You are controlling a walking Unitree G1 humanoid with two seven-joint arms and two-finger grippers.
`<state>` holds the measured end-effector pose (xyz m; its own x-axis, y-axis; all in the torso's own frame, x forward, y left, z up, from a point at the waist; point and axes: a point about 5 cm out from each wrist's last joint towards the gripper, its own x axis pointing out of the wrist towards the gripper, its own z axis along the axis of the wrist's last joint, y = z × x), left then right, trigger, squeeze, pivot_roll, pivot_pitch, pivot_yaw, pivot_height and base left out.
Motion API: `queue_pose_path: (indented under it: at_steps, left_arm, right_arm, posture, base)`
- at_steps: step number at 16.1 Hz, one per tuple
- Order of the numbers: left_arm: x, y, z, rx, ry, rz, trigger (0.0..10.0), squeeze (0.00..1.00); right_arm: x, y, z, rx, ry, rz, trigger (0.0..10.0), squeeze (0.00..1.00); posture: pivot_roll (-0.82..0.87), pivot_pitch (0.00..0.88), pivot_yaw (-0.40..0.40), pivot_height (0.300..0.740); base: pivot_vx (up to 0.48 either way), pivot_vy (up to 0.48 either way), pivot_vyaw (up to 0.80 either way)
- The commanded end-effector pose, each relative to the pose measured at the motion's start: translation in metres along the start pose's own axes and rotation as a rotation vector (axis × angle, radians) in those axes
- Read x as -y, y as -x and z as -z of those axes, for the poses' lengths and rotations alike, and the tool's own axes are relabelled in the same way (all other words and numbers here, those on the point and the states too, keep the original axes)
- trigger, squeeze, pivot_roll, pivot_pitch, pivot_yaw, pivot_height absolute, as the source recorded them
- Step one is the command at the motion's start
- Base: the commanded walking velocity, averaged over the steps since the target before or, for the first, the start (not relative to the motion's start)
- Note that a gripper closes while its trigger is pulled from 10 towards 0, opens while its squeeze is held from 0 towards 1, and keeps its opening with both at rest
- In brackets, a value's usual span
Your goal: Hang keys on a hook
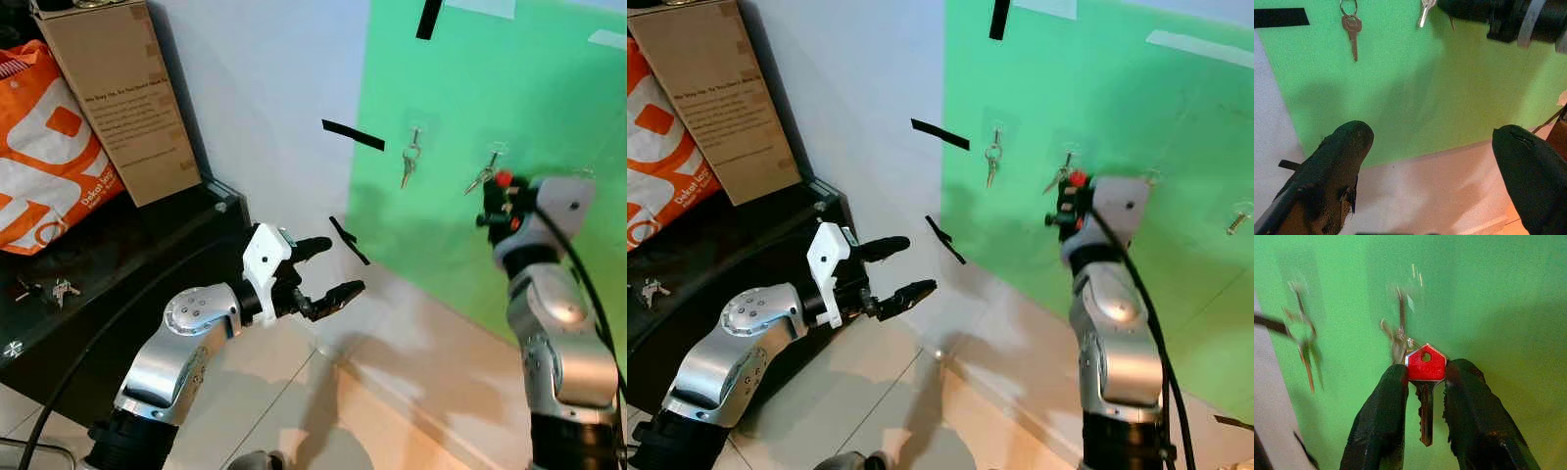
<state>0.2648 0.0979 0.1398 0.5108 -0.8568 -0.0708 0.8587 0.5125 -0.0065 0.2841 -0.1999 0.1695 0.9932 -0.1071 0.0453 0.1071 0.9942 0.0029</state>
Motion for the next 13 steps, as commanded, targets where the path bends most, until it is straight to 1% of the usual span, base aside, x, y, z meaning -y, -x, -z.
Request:
queue_pose_path:
  at_steps: [1, 4, 9, 10, 11, 13]
  left_arm:
    - [0.001, 0.000, -0.004, 0.002, -0.013, 0.014, 10.0, 0.00]
    - [0.001, 0.000, -0.004, 0.000, -0.015, 0.016, 10.0, 0.00]
    - [0.001, 0.000, -0.004, 0.002, -0.017, 0.011, 10.0, 0.00]
    - [0.001, 0.000, -0.004, 0.005, -0.018, 0.008, 10.0, 0.00]
    - [0.001, 0.000, -0.004, 0.006, -0.018, 0.007, 10.0, 0.00]
    - [0.001, 0.000, -0.004, 0.007, -0.014, 0.006, 10.0, 0.00]
  right_arm:
    - [-0.002, 0.001, 0.005, -0.030, 0.006, -0.010, 10.0, 0.00]
    - [-0.003, 0.002, 0.009, -0.050, 0.008, -0.013, 10.0, 0.00]
    - [-0.005, 0.001, 0.009, -0.050, 0.000, -0.024, 10.0, 0.00]
    - [-0.006, 0.004, 0.012, -0.061, -0.039, -0.043, 10.0, 1.00]
    - [-0.006, 0.006, 0.015, -0.076, -0.044, -0.048, 10.0, 1.00]
    - [-0.007, 0.010, 0.028, -0.140, 0.017, -0.080, 10.0, 1.00]
  posture:
    - [-0.08, 0.000, 0.059, 0.740]
    - [-0.08, 0.000, 0.060, 0.740]
    - [-0.08, 0.000, 0.058, 0.740]
    - [-0.08, 0.000, 0.058, 0.740]
    - [-0.08, 0.000, 0.058, 0.740]
    - [-0.09, 0.000, 0.057, 0.740]
  base:
    - [0.000, 0.000, 0.00]
    - [0.000, 0.000, 0.00]
    - [0.000, 0.000, 0.00]
    - [0.000, 0.000, 0.00]
    - [0.000, 0.000, 0.00]
    - [0.000, 0.000, 0.00]
